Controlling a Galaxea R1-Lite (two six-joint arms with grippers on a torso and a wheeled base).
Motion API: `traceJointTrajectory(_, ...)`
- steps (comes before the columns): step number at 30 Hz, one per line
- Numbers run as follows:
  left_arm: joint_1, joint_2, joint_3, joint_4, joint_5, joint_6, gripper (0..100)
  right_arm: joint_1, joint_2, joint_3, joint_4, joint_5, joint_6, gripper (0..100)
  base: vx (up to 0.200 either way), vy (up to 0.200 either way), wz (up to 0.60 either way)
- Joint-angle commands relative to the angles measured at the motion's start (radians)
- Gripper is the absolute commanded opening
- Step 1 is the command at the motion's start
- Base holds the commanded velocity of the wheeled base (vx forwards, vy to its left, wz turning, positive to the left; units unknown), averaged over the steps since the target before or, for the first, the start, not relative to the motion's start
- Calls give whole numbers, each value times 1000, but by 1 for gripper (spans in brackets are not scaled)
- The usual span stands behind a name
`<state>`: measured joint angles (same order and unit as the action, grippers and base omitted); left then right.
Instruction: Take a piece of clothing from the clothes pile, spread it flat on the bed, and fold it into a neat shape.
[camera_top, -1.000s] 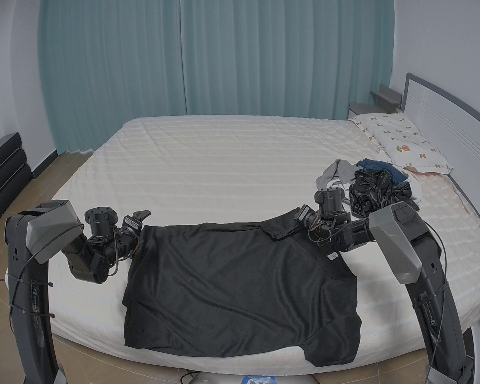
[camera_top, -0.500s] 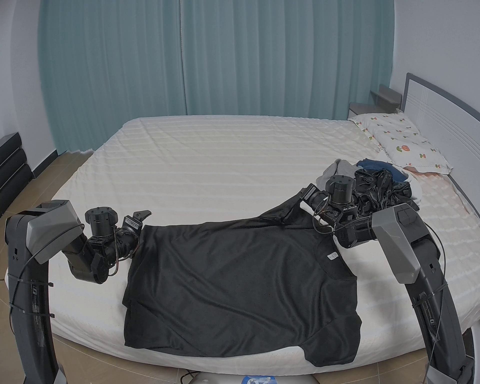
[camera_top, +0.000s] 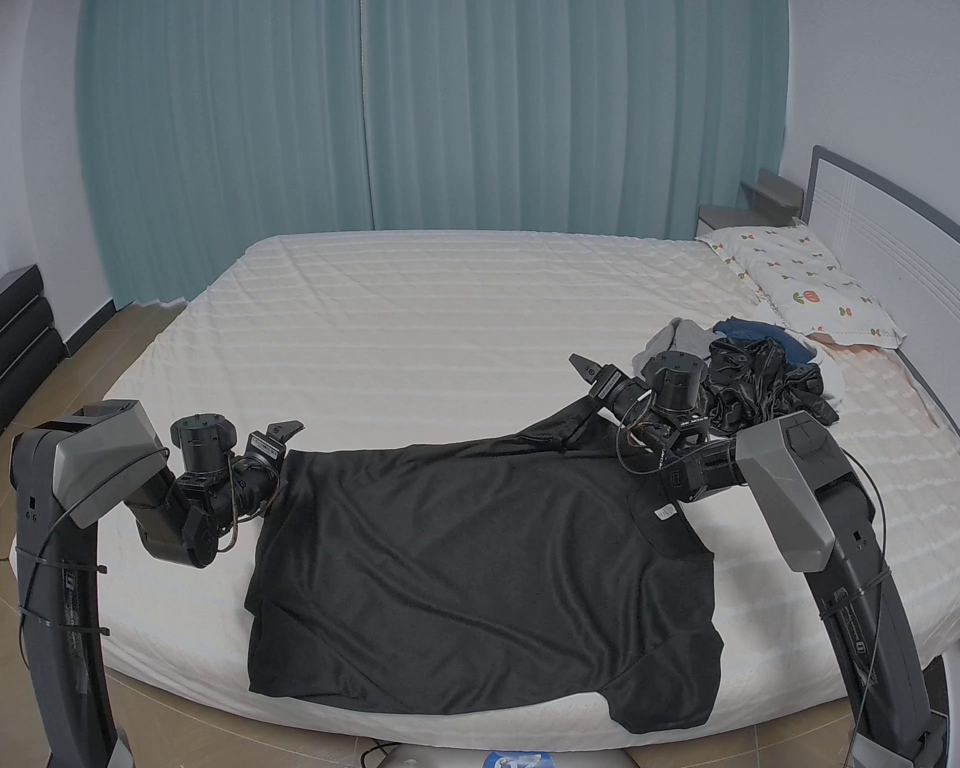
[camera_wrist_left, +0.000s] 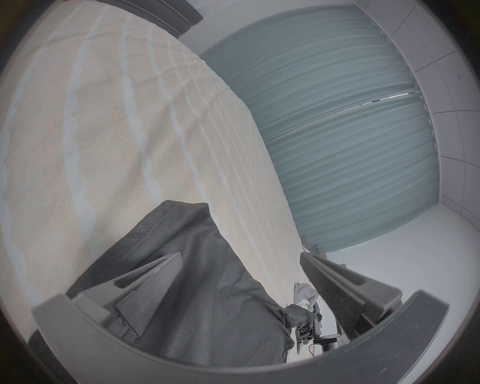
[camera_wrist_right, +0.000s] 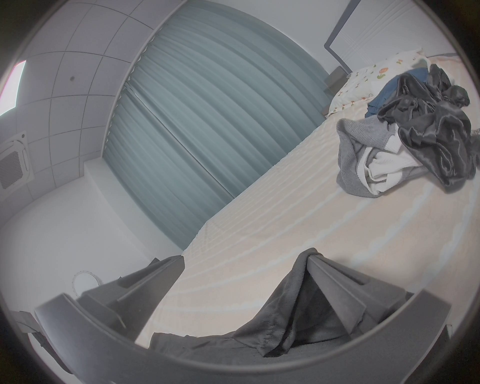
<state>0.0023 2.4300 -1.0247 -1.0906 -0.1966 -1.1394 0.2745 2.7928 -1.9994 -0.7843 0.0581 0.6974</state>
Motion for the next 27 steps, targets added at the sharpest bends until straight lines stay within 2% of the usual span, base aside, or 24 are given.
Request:
traceJointTrajectory(1,-1,1,0,0,0,1,100,-6,-55,-1,7,-3,-56,100,0,0,0)
traceJointTrajectory(2,-1,1,0,0,0,1,100,-6,-56,-1,11,-3,-61,100,0,0,0)
traceJointTrajectory(6,-1,1,0,0,0,3,100,0,4,-1,49,-37,-185,100,0,0,0)
traceJointTrajectory(10,1,1,0,0,0,3,100,-8,7,-1,-36,-78,-191,100,0,0,0)
traceJointTrajectory(13,-1,0,2,0,2,4,100,-12,16,-1,-38,-89,-199,100,0,0,0)
traceJointTrajectory(15,1,-5,2,6,2,4,100,-32,21,-1,-1,-112,-200,100,0,0,0)
traceJointTrajectory(17,1,-8,3,9,13,6,100,-43,24,-1,108,-133,-199,100,0,0,0)
traceJointTrajectory(19,5,-8,2,9,63,4,100,-60,21,8,175,-159,-190,100,0,0,0)
traceJointTrajectory(23,13,-6,-3,9,78,4,100,-80,21,28,157,-169,-187,100,0,0,0)
traceJointTrajectory(27,16,-6,-3,9,78,6,100,-84,-15,133,145,-162,-187,100,200,0,0)
